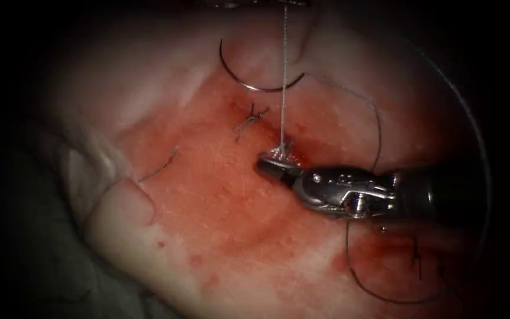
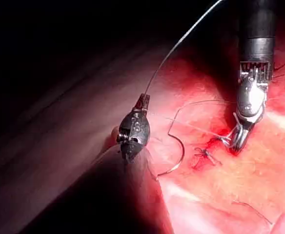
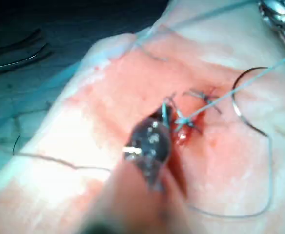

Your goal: Wound Closure

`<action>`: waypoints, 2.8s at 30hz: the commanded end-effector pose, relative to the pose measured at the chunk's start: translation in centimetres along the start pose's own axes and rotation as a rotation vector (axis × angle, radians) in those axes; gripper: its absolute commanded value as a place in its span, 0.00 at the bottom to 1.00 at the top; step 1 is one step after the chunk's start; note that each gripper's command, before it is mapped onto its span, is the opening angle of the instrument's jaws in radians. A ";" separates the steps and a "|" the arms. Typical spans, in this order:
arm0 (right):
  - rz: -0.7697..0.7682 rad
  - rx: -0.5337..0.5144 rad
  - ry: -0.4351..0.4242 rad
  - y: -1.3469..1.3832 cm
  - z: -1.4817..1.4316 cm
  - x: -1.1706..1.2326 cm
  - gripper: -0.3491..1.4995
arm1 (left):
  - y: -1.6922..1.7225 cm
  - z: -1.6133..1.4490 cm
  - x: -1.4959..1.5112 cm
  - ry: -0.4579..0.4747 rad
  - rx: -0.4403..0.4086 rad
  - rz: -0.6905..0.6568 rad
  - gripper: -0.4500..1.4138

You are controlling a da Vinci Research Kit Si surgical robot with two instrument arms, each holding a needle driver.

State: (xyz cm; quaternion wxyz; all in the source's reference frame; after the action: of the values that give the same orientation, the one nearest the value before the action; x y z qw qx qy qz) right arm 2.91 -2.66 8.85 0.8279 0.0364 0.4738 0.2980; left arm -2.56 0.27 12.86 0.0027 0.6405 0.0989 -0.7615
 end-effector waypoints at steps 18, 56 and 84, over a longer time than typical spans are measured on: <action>-0.534 0.053 0.018 -0.20 0.12 -0.05 0.00 | -1.17 0.30 -0.02 -0.019 0.089 0.007 0.00; -0.764 0.026 0.023 -0.42 0.14 -0.23 0.00 | -1.89 0.95 -0.41 -0.085 0.102 0.003 0.00; -0.376 0.086 0.109 -0.25 -0.48 0.33 0.95 | -1.33 0.58 -0.15 -0.005 0.089 0.026 0.00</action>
State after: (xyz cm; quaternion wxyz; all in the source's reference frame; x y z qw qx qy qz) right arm 2.71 -2.72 8.21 0.8387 -0.0341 0.5302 0.1194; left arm -3.16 1.36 13.17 -0.0162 0.6395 0.0600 -0.7663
